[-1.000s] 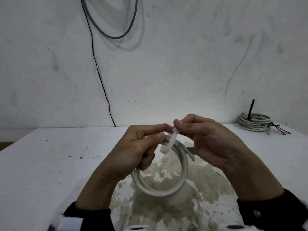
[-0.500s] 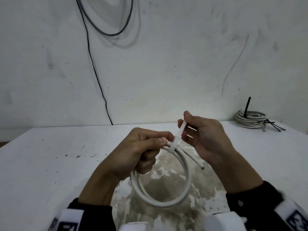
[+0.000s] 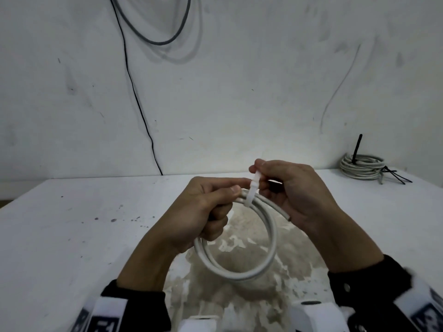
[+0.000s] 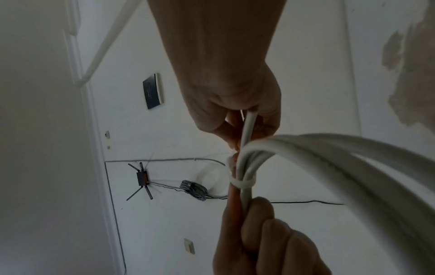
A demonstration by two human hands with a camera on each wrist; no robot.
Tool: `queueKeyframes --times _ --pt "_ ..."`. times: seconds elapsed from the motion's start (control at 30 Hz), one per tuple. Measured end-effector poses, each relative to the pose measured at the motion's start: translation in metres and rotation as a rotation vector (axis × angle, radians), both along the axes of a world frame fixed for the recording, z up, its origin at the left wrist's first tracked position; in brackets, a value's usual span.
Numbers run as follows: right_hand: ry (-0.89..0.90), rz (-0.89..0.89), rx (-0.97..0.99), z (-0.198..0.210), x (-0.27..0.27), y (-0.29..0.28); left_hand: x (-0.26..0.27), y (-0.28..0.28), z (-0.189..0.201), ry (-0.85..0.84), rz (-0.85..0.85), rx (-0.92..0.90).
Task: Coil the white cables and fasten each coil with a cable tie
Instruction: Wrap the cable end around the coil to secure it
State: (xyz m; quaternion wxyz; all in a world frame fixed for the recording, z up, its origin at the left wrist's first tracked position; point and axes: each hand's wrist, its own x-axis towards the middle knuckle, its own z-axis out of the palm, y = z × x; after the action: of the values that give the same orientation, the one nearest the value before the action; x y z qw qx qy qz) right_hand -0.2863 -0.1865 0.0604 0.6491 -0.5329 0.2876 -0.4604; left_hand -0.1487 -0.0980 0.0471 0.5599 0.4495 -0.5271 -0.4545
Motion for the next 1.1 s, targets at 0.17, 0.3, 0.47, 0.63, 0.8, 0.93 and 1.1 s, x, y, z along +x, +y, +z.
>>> queueKeyframes --times 0.17,0.3,0.47,0.63,0.8,0.93,1.1 --pt "-0.111 -0.037 0.128 0.002 -0.004 -0.008 -0.008 -0.001 0.002 0.012 0.0 -0.045" --pt "-0.172 -0.111 0.239 -0.002 -0.001 -0.013 -0.011 -0.002 0.001 0.0 -0.007 -0.046" --pt "-0.183 -0.134 0.247 -0.005 0.0 -0.017 -0.01 -0.001 0.001 -0.038 -0.033 -0.044" --pt "-0.193 -0.133 0.234 -0.004 0.001 -0.017 -0.012 0.002 0.003 -0.033 -0.069 -0.048" --pt "-0.057 0.023 0.215 -0.011 0.0 -0.017 -0.003 0.003 0.005 -0.137 0.01 -0.034" --pt "0.329 0.169 0.001 -0.008 0.001 0.0 0.001 0.001 0.005 -0.218 0.126 -0.08" --pt "0.255 0.298 0.013 -0.014 0.016 0.019 0.004 -0.002 0.001 0.041 0.168 -0.11"
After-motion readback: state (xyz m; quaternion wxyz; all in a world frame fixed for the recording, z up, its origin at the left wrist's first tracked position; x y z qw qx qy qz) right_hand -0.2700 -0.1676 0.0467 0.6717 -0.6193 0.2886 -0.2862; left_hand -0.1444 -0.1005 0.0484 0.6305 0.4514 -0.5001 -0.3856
